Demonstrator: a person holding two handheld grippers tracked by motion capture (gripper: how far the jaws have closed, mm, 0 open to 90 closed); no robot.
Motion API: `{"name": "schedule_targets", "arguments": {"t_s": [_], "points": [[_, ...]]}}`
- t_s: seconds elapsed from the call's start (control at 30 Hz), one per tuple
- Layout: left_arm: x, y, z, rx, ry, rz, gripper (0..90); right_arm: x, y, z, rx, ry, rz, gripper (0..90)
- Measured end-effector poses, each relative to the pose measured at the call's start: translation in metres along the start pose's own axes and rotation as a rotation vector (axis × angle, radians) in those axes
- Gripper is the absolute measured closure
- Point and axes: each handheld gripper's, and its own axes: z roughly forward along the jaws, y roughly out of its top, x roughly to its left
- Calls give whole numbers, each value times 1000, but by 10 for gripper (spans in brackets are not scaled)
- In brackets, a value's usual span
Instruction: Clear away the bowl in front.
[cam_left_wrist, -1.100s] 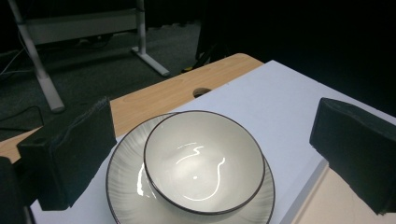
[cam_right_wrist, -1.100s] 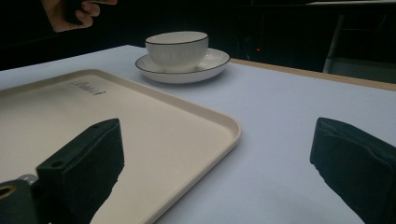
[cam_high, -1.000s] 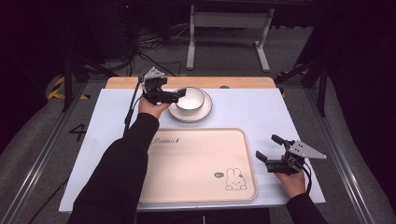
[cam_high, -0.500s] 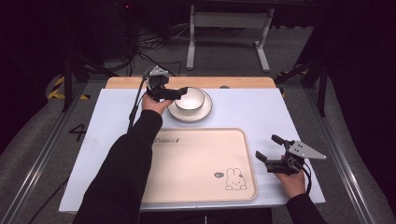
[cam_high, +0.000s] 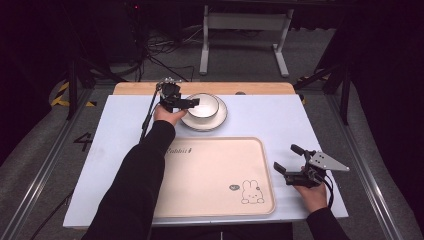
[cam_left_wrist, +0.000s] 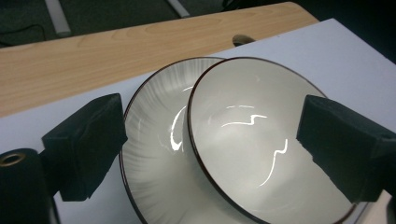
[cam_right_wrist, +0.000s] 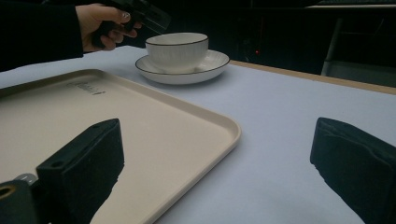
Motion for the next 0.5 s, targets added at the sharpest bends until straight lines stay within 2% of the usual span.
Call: {"name": "schedule_targets", "arguments": {"t_s": [0.1,0.23,0.33,0.37,0.5], "points": [[0,-3,7,40,15,-16,141,0,0,0,-2,-1,-3,36],[1,-5,12,69,10,-35,168,0,0,0,-2,-1,-2,36],[3,-6,18,109,17,-57,205,0,0,0,-2,0,-2,36],[2,-7,20,118,14,-69,222,0,0,0,-2,0,-2,37],[1,-7,23,136,14,-73,281,0,0,0,-2,1,-3,36]]}}
